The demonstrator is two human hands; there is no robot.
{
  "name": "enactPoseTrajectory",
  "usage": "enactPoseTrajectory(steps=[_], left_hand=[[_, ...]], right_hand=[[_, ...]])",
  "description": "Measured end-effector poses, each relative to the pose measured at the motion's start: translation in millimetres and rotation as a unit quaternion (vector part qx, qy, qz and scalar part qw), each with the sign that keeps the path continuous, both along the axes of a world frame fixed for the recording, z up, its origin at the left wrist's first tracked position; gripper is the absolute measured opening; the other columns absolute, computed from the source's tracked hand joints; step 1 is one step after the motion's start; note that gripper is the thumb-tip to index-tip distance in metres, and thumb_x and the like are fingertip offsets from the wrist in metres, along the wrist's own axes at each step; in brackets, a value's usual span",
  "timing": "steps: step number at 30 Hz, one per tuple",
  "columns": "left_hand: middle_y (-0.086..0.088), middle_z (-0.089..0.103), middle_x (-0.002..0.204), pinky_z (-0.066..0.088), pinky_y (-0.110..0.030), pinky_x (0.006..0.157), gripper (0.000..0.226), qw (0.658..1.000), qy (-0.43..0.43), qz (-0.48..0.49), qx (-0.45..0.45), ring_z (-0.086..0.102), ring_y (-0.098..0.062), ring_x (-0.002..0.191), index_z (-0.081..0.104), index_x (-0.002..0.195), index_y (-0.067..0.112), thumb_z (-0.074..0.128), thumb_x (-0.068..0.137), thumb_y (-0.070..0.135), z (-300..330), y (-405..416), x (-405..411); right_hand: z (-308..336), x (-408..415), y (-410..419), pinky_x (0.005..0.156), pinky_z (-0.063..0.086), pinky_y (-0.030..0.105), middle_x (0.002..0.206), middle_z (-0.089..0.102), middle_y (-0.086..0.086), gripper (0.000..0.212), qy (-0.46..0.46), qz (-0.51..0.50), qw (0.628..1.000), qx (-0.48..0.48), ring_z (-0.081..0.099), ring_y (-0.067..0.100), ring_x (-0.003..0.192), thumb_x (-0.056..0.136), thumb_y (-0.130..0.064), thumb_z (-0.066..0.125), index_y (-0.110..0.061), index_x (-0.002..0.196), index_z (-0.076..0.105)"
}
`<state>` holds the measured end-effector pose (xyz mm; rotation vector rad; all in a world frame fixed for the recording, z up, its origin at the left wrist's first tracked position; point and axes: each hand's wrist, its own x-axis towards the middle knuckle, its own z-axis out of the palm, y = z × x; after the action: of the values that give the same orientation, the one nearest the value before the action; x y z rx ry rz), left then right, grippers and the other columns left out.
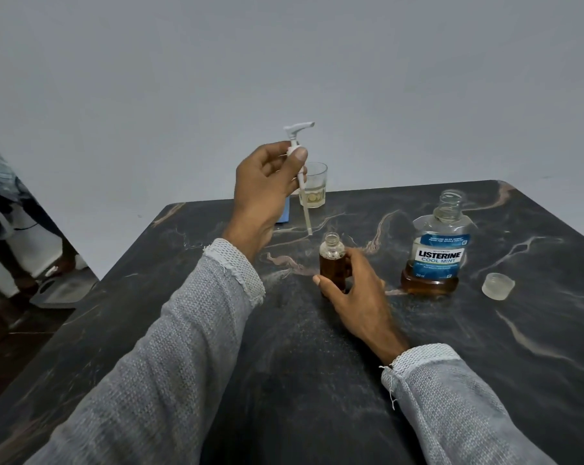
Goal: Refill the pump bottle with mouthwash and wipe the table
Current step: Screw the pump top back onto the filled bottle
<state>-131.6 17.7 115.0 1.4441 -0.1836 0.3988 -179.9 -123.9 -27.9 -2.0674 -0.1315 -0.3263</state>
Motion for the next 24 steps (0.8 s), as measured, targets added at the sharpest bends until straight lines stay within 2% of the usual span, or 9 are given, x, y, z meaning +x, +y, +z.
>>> enactPoseTrajectory(steps=[4, 8, 10, 14, 17, 19, 24], left_hand=[[-0.009, 0.071, 0.1, 0.057, -0.026, 0.074, 0.024, 0.999, -0.014, -0.009, -0.033, 0.071, -0.012, 0.084, 0.063, 0.109, 0.01, 0.069, 0.087, 0.015, -0.1, -16.4, -5.4], [0.0, 0.071, 0.091, 0.056, -0.024, 0.072, 0.017, 1.0, -0.016, -0.011, -0.018, 0.07, -0.008, 0.081, 0.064, 0.104, 0.014, 0.069, 0.087, 0.013, -9.6, -25.6, -8.5], [0.0, 0.071, 0.094, 0.056, -0.023, 0.072, 0.017, 1.0, -0.015, -0.008, -0.009, 0.07, -0.009, 0.084, 0.064, 0.104, 0.014, 0.07, 0.087, 0.014, -17.8, -28.9, -11.2], [-0.002, 0.071, 0.101, 0.056, -0.031, 0.085, 0.02, 1.0, -0.024, 0.001, 0.012, 0.068, -0.013, 0.095, 0.064, 0.105, 0.017, 0.071, 0.086, 0.015, -38.0, -31.1, -16.8], [0.004, 0.071, 0.1, 0.055, -0.029, 0.088, 0.022, 0.999, -0.022, 0.005, 0.028, 0.067, -0.008, 0.096, 0.065, 0.103, 0.022, 0.073, 0.084, 0.014, -53.8, -29.3, -21.3], [0.008, 0.072, 0.098, 0.054, -0.025, 0.087, 0.022, 0.999, -0.022, -0.001, 0.042, 0.067, -0.005, 0.095, 0.066, 0.101, 0.025, 0.073, 0.083, 0.014, -65.1, -28.0, -24.3], [0.005, 0.073, 0.099, 0.051, -0.018, 0.078, 0.024, 0.998, -0.019, -0.027, 0.05, 0.068, -0.007, 0.095, 0.068, 0.105, 0.018, 0.072, 0.083, 0.008, -89.4, -27.4, -27.6]], right_hand=[[-0.6, 0.1, 0.2, 0.102, 0.043, 0.051, 0.13, 0.055, -0.007, 0.056, -0.005, -0.001, 1.0, 0.003, 0.052, 0.013, 0.119, 0.08, -0.047, 0.071, -0.033, 0.128, 0.044], [-2.6, 1.4, 0.4, 0.102, 0.043, 0.051, 0.13, 0.054, -0.007, 0.058, -0.007, -0.006, 1.0, -0.002, 0.051, 0.012, 0.119, 0.08, -0.046, 0.071, -0.034, 0.129, 0.042], [-3.4, 1.7, 0.2, 0.102, 0.043, 0.051, 0.13, 0.054, -0.007, 0.057, -0.01, -0.005, 1.0, -0.004, 0.051, 0.012, 0.118, 0.08, -0.047, 0.07, -0.034, 0.128, 0.042], [-3.8, 1.5, 0.5, 0.099, 0.044, 0.05, 0.124, 0.057, -0.007, 0.054, -0.03, -0.011, 0.999, -0.006, 0.053, 0.013, 0.114, 0.081, -0.046, 0.071, -0.032, 0.126, 0.045], [-4.6, 1.3, 0.4, 0.1, 0.042, 0.051, 0.125, 0.056, -0.007, 0.055, -0.033, -0.01, 0.999, -0.012, 0.053, 0.013, 0.115, 0.082, -0.046, 0.07, -0.031, 0.128, 0.045], [-5.0, 1.3, 0.3, 0.1, 0.042, 0.051, 0.124, 0.056, -0.007, 0.054, -0.037, -0.009, 0.999, -0.016, 0.053, 0.013, 0.115, 0.082, -0.046, 0.07, -0.031, 0.127, 0.044], [-5.4, 1.3, 0.3, 0.095, 0.044, 0.05, 0.12, 0.057, -0.006, 0.052, -0.047, -0.011, 0.999, -0.014, 0.054, 0.014, 0.111, 0.082, -0.044, 0.07, -0.029, 0.126, 0.046]])
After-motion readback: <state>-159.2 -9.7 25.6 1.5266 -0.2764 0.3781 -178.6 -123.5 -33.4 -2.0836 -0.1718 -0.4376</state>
